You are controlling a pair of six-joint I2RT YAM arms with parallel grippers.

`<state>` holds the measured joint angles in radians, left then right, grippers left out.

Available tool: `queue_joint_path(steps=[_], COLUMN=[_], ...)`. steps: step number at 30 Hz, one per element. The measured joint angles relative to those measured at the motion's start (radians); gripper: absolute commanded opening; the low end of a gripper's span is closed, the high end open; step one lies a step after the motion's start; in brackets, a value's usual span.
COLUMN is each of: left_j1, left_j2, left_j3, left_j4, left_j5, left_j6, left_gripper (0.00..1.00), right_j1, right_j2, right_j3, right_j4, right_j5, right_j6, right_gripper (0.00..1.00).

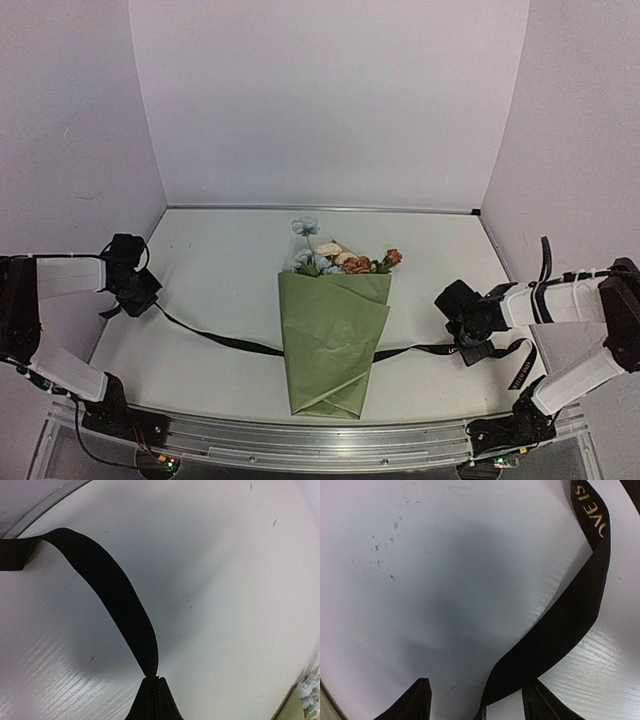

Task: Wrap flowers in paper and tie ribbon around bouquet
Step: Pick up the right side of the ribbon from the center of the board.

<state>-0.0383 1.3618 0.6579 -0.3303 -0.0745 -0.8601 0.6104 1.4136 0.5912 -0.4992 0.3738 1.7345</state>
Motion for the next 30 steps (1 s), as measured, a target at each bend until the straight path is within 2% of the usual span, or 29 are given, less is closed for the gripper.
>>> queue_joint_path(steps=[3,6,8,14,19,24,30], left_j1=[0.0,0.0,0.0,0.008,0.068,0.142,0.147], left_j2=[-0.002,-0.007,-0.008,-0.011,-0.011,0.005,0.017], left_j3=[-0.003,-0.012,-0.012,-0.012,-0.012,-0.009,-0.009], left_j4=[0.003,0.009,0.01,0.024,0.047,0.077,0.113], left_j5=[0.003,0.004,0.004,0.007,0.036,0.089,0.168], left_j6=[0.0,0.0,0.0,0.0,-0.001,0.0,0.029], left_gripper=[0.0,0.0,0.0,0.0,0.0,0.0,0.0], right_j1=[-0.013,-0.026,-0.037,-0.085,-0.122,-0.14,-0.145], right_j2=[0.006,0.014,0.022,0.045,0.057,0.084,0.09], right_j3=[-0.005,-0.006,-0.006,0.017,0.095,0.19,0.22], right_j4=[0.011,0.019,0.023,0.027,0.02,0.03,0.035], right_j5=[-0.007,-0.015,-0.018,-0.025,-0.023,-0.024,-0.044], right_j6=[0.012,0.013,0.0,-0.091,-0.223,-0.333,-0.409], right_gripper=[0.39,0.13,0.02,0.0,0.0,0.0,0.0])
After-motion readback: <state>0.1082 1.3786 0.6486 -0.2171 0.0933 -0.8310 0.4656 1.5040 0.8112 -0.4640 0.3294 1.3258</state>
